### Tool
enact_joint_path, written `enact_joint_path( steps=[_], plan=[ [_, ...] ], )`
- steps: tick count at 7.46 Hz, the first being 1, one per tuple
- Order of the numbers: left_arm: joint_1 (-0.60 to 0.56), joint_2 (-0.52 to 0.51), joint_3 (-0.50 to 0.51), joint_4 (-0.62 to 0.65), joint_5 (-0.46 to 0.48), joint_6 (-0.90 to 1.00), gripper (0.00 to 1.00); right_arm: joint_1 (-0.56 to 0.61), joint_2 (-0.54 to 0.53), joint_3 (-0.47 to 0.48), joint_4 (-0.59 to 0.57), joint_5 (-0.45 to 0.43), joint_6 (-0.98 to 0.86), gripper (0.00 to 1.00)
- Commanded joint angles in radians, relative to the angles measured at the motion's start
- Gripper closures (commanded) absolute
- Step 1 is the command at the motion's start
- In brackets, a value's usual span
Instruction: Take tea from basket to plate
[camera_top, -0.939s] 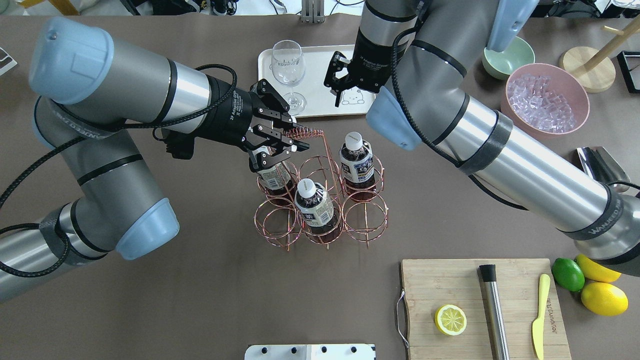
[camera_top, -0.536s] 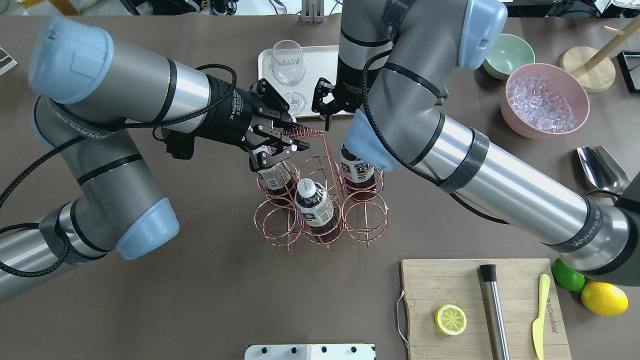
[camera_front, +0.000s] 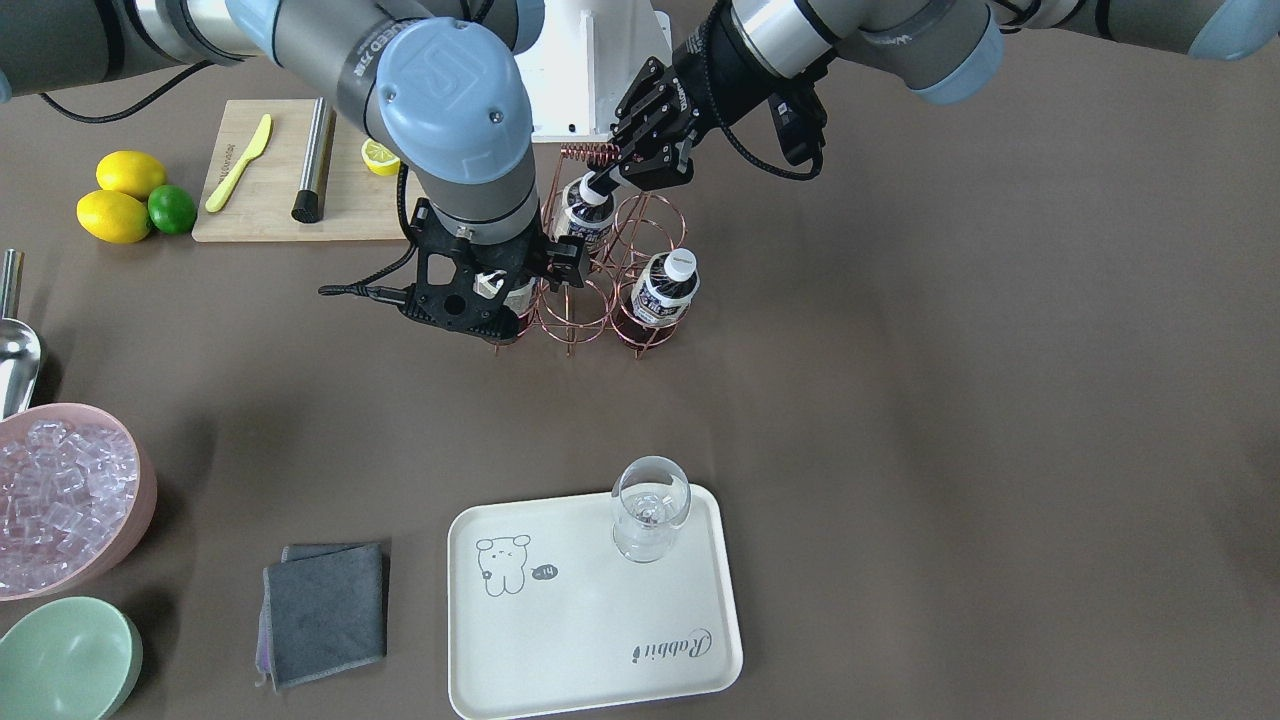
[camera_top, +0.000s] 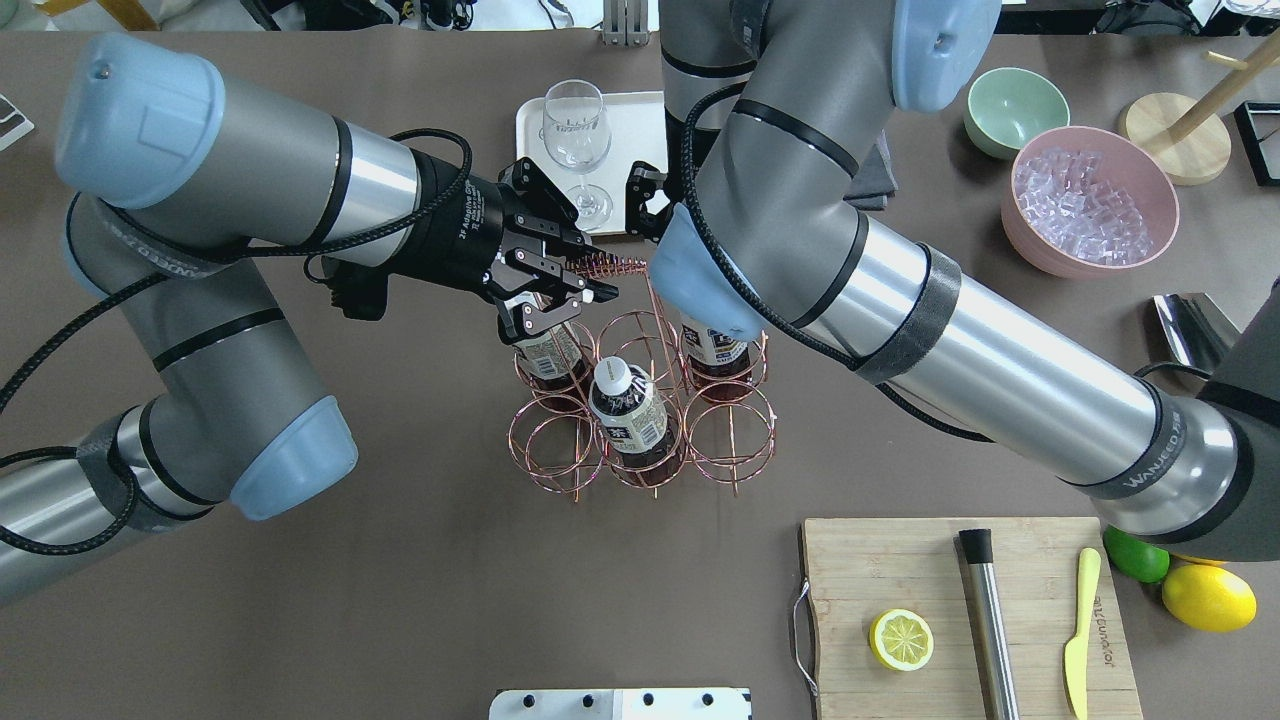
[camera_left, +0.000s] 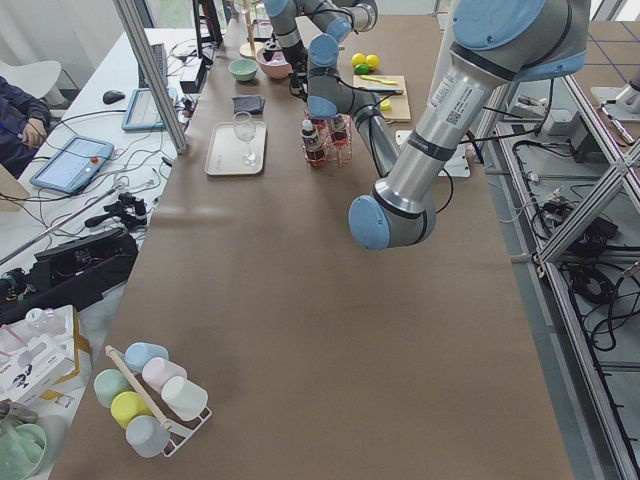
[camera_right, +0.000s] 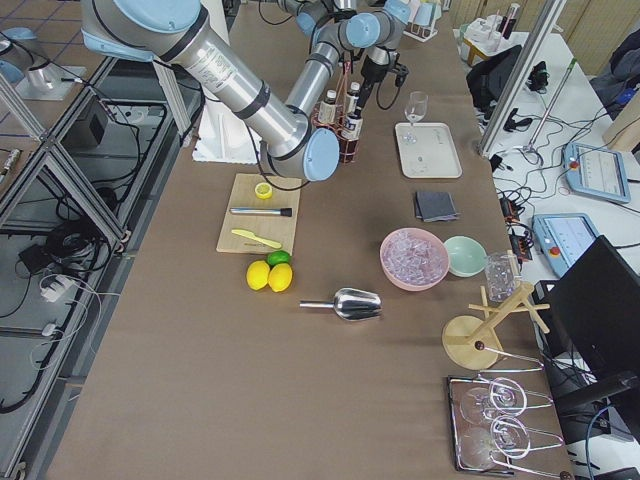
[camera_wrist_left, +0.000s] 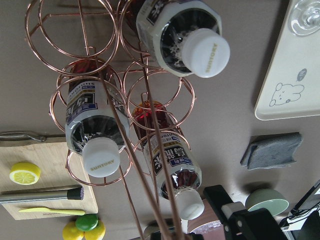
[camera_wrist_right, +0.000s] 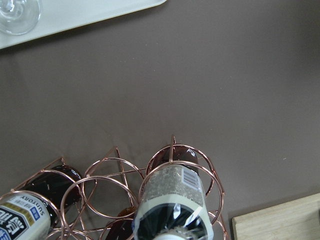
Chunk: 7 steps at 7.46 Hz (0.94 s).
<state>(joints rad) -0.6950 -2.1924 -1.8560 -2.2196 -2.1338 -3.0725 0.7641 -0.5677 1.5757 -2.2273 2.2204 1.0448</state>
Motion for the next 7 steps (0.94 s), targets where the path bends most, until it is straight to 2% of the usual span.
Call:
enact_joint_path(
  steps=[1,2,3,4,6,7],
  plan=[
    [-0.001,0.000,0.000,-0.002,0.000,0.000,1.00,-0.043,-0.014,0.015,-0.006,-0.008,0.000,0.15],
    [0.000,0.013,-0.002,-0.008,-0.002,0.000,1.00,-0.046,-0.017,0.017,-0.002,-0.024,0.001,0.17],
    [-0.001,0.020,0.000,-0.021,0.000,0.000,1.00,-0.046,-0.024,0.026,-0.002,-0.024,0.001,0.27],
    [-0.001,0.022,0.000,-0.025,0.000,0.000,1.00,-0.048,-0.038,0.035,0.000,-0.025,-0.008,0.43],
    [-0.001,0.022,0.000,-0.025,0.000,0.000,1.00,-0.046,-0.040,0.046,0.000,-0.041,-0.008,0.43],
    [-0.001,0.022,0.001,-0.025,0.000,0.000,1.00,-0.046,-0.032,0.046,0.000,-0.042,-0.008,0.38]
  ],
)
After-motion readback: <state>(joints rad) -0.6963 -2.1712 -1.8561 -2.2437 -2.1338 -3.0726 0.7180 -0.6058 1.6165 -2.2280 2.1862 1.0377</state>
